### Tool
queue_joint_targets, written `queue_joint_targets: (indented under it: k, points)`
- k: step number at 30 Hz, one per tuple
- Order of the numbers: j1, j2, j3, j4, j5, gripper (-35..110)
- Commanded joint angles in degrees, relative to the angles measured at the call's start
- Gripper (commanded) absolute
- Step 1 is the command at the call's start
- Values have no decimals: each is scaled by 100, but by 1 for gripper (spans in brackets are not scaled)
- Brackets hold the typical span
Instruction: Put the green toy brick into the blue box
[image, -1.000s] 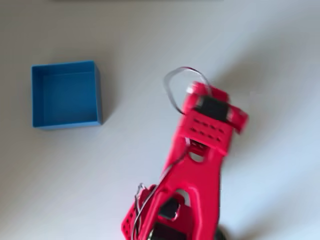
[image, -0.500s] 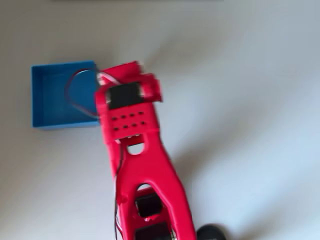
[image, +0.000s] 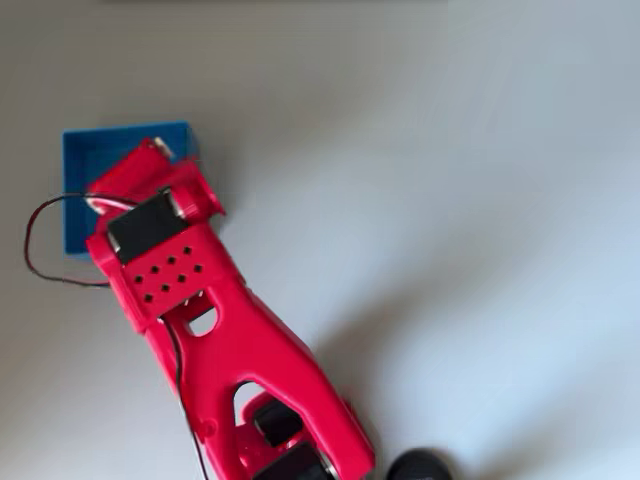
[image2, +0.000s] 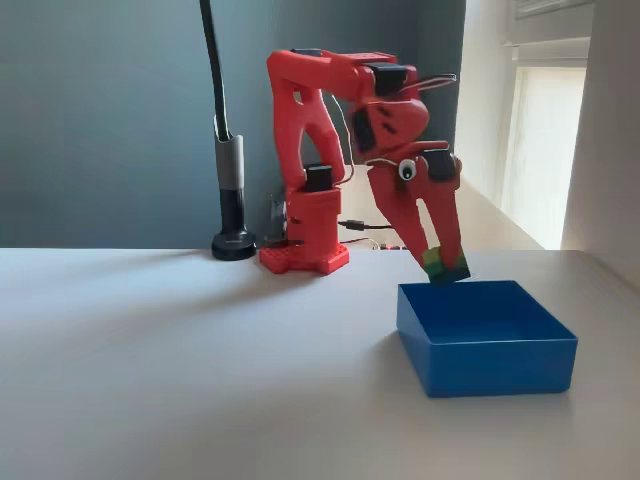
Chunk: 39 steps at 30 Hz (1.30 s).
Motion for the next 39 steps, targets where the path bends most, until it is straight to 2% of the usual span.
queue_joint_targets:
  k: [1, 8, 14, 19, 24, 28, 34, 39]
  points:
    - [-79, 167, 396, -404, -167, 0]
    - [-70, 158, 1230, -1090, -264, 0]
    - [-88, 158, 1406, -1292, -220, 1]
    - [-88, 158, 1318, -1292, -176, 22]
    - [-97, 149, 1134, -1283, -141, 27]
    - [-105, 149, 914, -1274, -105, 21]
    - [-53, 158, 229, -888, 0, 1]
    - [132, 185, -659, -141, 255, 0]
